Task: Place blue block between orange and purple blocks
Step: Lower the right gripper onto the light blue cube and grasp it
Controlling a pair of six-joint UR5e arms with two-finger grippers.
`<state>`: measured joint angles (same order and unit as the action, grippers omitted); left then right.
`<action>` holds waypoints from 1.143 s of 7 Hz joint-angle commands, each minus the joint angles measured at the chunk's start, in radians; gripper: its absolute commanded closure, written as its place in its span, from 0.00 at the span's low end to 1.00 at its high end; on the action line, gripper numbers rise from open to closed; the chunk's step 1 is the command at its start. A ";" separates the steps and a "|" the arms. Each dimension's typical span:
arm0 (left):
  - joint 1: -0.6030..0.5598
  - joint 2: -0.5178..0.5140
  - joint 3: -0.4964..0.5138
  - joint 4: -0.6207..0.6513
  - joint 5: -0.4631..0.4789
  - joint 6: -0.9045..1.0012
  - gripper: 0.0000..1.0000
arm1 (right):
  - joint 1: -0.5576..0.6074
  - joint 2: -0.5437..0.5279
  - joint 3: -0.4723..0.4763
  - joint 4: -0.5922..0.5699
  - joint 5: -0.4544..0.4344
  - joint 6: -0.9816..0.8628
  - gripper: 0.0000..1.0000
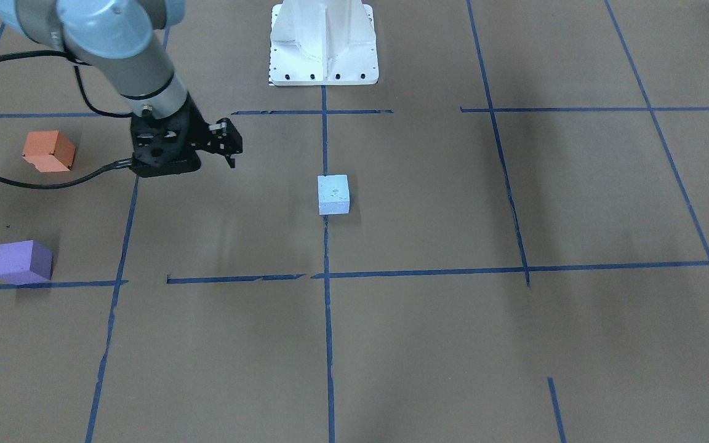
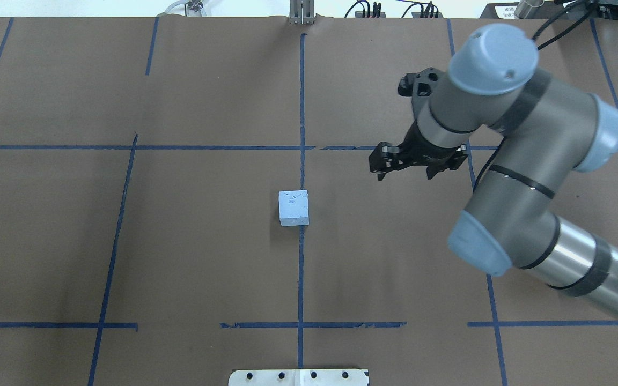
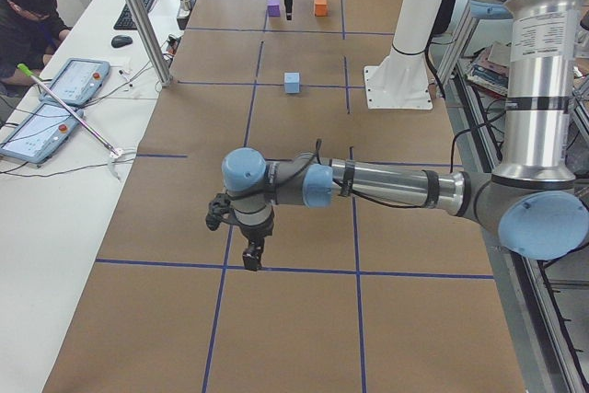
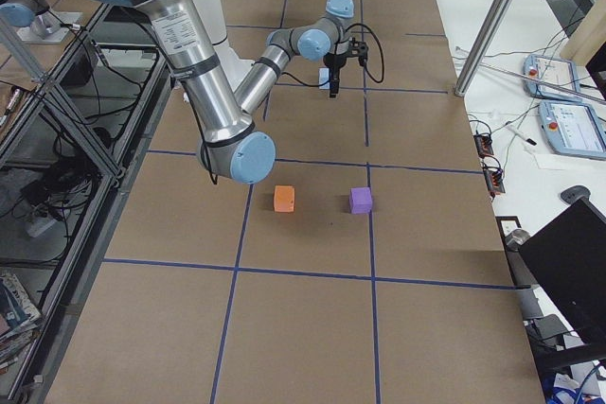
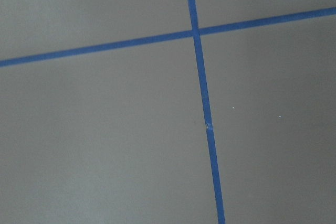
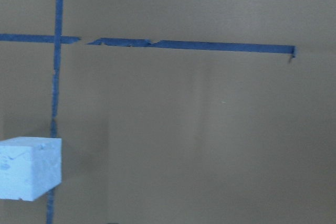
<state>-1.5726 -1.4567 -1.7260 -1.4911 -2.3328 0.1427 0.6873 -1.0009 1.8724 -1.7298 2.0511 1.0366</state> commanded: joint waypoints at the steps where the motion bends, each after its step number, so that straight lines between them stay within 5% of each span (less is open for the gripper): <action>1: -0.020 0.025 -0.020 -0.002 -0.034 0.001 0.00 | -0.113 0.207 -0.198 0.006 -0.103 0.158 0.00; 4: -0.020 0.027 -0.047 0.000 -0.034 -0.032 0.00 | -0.176 0.369 -0.486 0.166 -0.176 0.244 0.00; 8: -0.020 0.030 -0.050 -0.001 -0.034 -0.041 0.00 | -0.229 0.352 -0.535 0.171 -0.220 0.177 0.00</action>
<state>-1.5922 -1.4269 -1.7759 -1.4913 -2.3669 0.1051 0.4719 -0.6405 1.3520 -1.5597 1.8392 1.2460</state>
